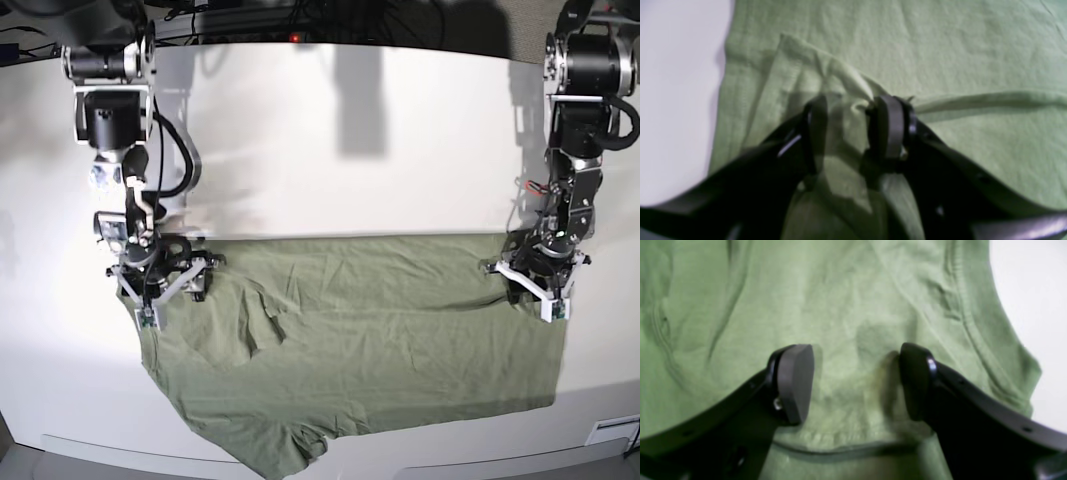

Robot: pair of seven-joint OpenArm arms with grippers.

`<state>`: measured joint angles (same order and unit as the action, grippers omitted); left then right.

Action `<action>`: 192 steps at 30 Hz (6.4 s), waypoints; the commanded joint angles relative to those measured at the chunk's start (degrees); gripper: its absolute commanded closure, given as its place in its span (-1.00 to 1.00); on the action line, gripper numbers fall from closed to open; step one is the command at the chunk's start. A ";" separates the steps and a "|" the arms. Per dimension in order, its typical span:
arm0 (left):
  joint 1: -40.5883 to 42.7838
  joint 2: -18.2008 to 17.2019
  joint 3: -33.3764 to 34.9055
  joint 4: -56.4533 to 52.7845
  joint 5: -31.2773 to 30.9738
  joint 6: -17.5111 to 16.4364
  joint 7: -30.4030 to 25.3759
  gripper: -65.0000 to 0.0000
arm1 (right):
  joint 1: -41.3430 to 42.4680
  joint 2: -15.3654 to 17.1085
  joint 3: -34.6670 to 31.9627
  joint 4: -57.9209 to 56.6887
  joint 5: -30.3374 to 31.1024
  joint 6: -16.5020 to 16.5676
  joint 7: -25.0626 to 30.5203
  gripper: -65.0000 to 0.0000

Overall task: Fold the T-shirt properly
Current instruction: 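Drag the shirt back toward the robot with both grippers, then open both grippers and raise them off the shirt, then move both grippers along the shirt sides toward the hem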

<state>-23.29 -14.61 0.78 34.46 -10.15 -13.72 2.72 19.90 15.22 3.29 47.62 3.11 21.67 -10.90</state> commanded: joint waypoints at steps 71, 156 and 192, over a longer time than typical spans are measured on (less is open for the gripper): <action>56.78 -0.63 -7.91 52.43 2.64 0.81 17.03 0.26 | -58.99 5.40 12.20 45.31 1.81 -0.70 -8.48 -0.25; 53.42 -0.63 -10.54 72.04 2.64 1.27 -5.09 -0.40 | -47.04 0.48 12.17 61.57 1.90 -0.66 -5.20 -0.46; 23.47 -0.66 -10.54 72.04 2.64 1.27 4.63 -0.40 | -8.59 -6.95 10.19 61.55 13.64 -0.46 -17.75 -0.46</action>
<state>1.13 -14.74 -9.50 105.38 -7.31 -12.60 9.41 10.09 7.94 13.39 108.05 16.43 21.08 -30.17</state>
